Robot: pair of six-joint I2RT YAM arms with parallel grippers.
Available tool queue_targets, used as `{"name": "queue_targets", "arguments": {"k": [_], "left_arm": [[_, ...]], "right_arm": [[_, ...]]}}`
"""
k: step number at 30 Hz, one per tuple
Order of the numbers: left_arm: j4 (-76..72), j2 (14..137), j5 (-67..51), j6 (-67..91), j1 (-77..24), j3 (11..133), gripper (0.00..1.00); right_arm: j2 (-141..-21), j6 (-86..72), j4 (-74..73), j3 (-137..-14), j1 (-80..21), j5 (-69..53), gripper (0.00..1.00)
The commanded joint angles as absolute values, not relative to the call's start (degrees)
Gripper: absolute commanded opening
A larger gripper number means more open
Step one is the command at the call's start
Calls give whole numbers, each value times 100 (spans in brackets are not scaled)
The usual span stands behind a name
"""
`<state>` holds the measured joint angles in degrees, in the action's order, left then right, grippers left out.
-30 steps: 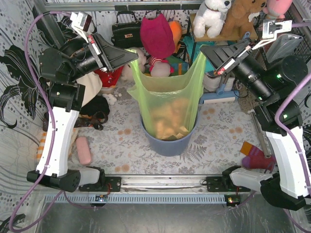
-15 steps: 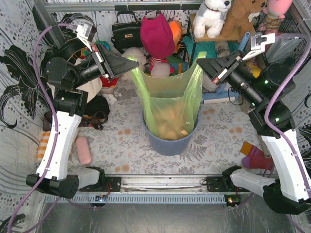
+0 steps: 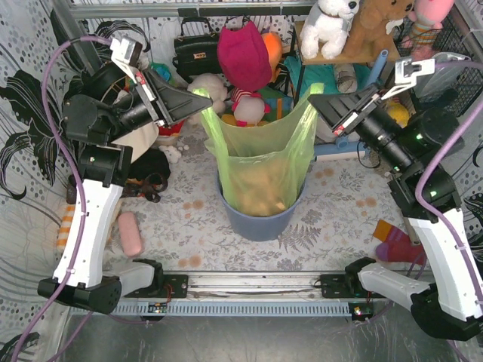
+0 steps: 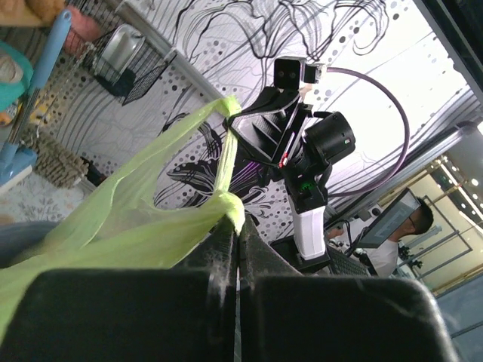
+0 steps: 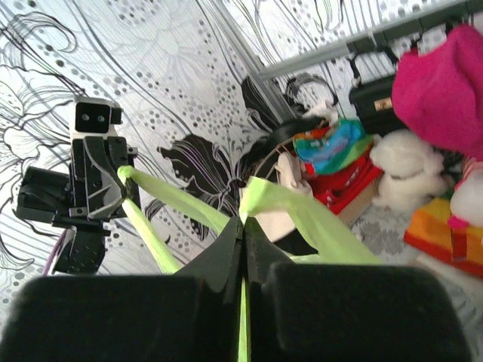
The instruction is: Tie the trash bag
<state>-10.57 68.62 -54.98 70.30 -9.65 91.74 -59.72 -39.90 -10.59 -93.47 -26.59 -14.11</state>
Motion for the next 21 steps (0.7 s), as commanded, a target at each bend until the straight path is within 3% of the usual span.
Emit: {"name": "queue_targets", "arguments": {"k": [1, 13, 21], "left_arm": [[-1082, 6725, -5340, 6806, -935, 8698, 0], [-1099, 7407, -5511, 7021, -940, 10160, 0], [-1159, 6986, -5495, 6908, -934, 9145, 0]], "right_arm": [[-5731, -4277, -617, -8700, -2662, -1351, 0], [-6519, -4089, -739, -10393, -2659, -1715, 0], [-6016, -4275, -540, -9167, -2663, -1544, 0]]}}
